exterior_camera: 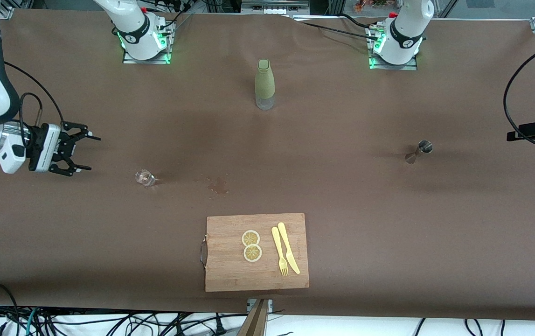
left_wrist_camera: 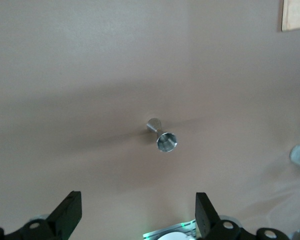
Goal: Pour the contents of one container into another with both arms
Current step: 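Reach the right gripper to the glass while the left gripper nears the jigger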
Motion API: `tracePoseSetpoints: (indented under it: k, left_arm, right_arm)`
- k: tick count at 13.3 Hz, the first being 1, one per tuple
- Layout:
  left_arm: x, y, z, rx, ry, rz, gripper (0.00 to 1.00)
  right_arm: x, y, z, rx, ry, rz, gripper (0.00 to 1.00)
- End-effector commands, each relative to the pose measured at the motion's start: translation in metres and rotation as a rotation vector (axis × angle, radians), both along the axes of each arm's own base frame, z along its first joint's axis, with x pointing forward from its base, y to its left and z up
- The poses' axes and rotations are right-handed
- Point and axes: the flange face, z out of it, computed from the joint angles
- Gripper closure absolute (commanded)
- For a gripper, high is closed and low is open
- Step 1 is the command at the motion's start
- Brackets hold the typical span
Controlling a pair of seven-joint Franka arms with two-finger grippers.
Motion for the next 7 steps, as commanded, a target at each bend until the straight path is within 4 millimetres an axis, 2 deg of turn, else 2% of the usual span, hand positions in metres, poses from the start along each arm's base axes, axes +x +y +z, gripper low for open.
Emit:
tracePoseSetpoints:
  k: [1, 3, 6, 7]
  left_arm:
    - [0.002, 0.021, -0.031, -0.125, -0.02, -0.191, 0.0]
    - [0.001, 0.03, -0.069, -0.249, -0.044, -0.415, 0.0]
    - [-0.01, 0.069, -0.124, -0.475, -0.159, -0.562, 0.0]
    - [-0.016, 0.08, -0.149, -0.561, -0.212, -0.605, 0.0]
  right_arm:
    - [0.002, -0.008, -0.031, 0.121, -0.097, 0.064, 0.01]
    - [0.002, -0.009, -0.06, 0.196, -0.135, 0.108, 0.01]
    - [0.005, -0.017, -0.109, 0.314, -0.168, 0.149, 0.01]
    - [0.007, -0.015, -0.125, 0.358, -0.175, 0.172, 0.01]
